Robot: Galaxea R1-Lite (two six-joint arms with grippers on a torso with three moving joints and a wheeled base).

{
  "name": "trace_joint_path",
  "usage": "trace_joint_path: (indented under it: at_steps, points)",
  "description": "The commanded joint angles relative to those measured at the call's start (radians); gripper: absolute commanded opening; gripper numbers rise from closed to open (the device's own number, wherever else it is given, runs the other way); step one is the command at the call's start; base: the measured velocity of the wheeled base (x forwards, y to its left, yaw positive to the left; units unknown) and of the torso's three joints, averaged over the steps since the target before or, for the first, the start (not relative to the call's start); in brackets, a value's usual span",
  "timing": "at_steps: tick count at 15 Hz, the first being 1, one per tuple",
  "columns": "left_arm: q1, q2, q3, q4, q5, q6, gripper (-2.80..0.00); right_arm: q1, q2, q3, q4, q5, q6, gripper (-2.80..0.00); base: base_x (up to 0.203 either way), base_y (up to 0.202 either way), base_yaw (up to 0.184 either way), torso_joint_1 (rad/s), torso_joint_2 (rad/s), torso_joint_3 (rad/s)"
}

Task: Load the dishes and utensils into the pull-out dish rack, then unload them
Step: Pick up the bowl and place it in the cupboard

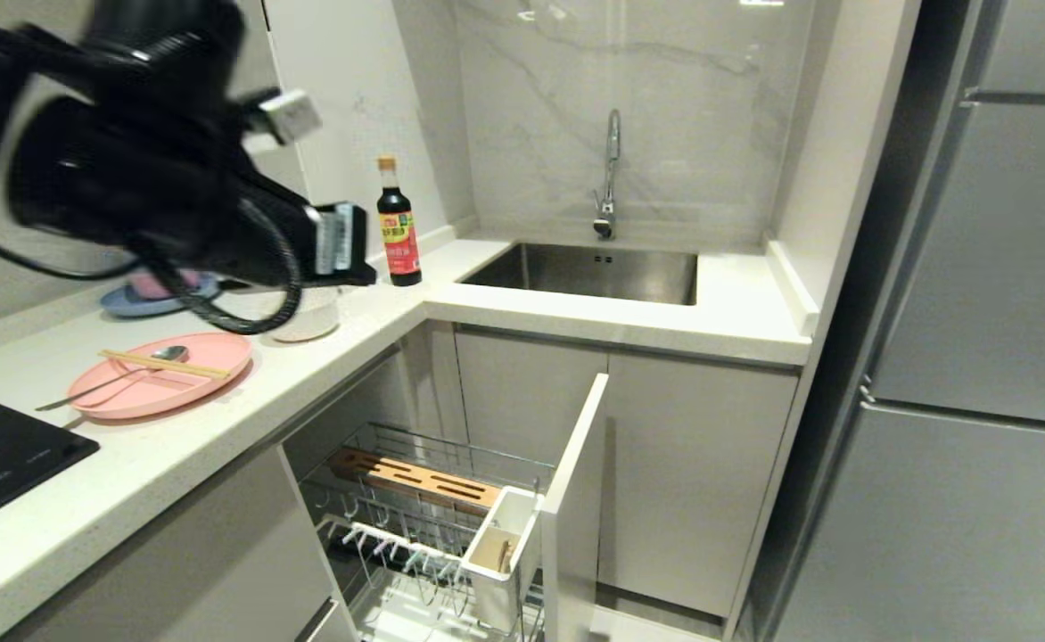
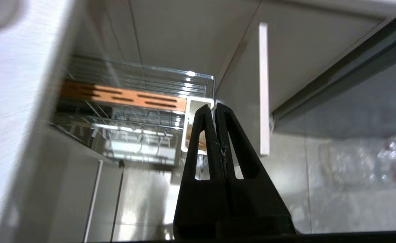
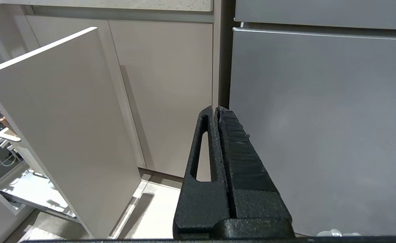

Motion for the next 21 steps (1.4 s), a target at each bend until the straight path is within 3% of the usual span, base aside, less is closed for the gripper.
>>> trace_joint_path:
  at_steps: [1,2,5,6,12,14,18,20,21]
  points:
    - [0.026,-0.260,0.052,0.016,0.002,0.002,-2.80,0.000,0.000,-0.001,0.000,0.000,0.000,-2.80,0.000,0.000,0.000,0.000,0.00,0.000]
    - [0.061,-0.369,0.082,0.028,-0.002,0.013,-2.80,0.001,-0.001,0.000,0.000,0.000,0.000,-2.80,0.000,0.000,0.000,0.000,0.00,0.000]
    - [0.276,-0.684,0.201,0.051,-0.063,0.101,-2.80,0.001,0.000,0.000,0.000,0.000,0.000,-2.80,0.000,0.000,0.000,0.000,0.00,0.000]
    - [0.311,-0.791,0.270,0.051,-0.076,0.124,-2.80,0.000,0.000,0.000,0.000,0.000,0.000,-2.80,0.000,0.000,0.000,0.000,0.00,0.000]
    - [0.404,-1.444,0.935,-0.106,-0.125,0.337,-2.80,0.001,-0.001,0.000,0.000,0.000,0.000,-2.80,0.000,0.000,0.000,0.000,0.00,0.000]
    - [0.413,-1.555,1.152,-0.211,-0.142,0.367,-2.80,0.001,0.001,0.000,0.000,0.000,0.000,-2.80,0.000,0.000,0.000,0.000,0.00,0.000]
    - [0.420,-1.617,1.590,-0.625,-0.109,0.371,-2.80,0.001,0.000,0.000,0.000,0.000,0.000,-2.80,0.000,0.000,0.000,0.000,0.00,0.000]
    - [0.421,-1.627,1.718,-0.721,-0.110,0.381,-2.80,-0.001,0.000,0.000,0.000,0.000,0.000,-2.80,0.000,0.000,0.000,0.000,0.00,0.000]
    - [0.422,-1.631,1.724,-0.764,-0.112,0.383,-2.80,0.001,0.001,0.000,0.000,0.000,0.000,-2.80,0.000,0.000,0.000,0.000,0.00,0.000]
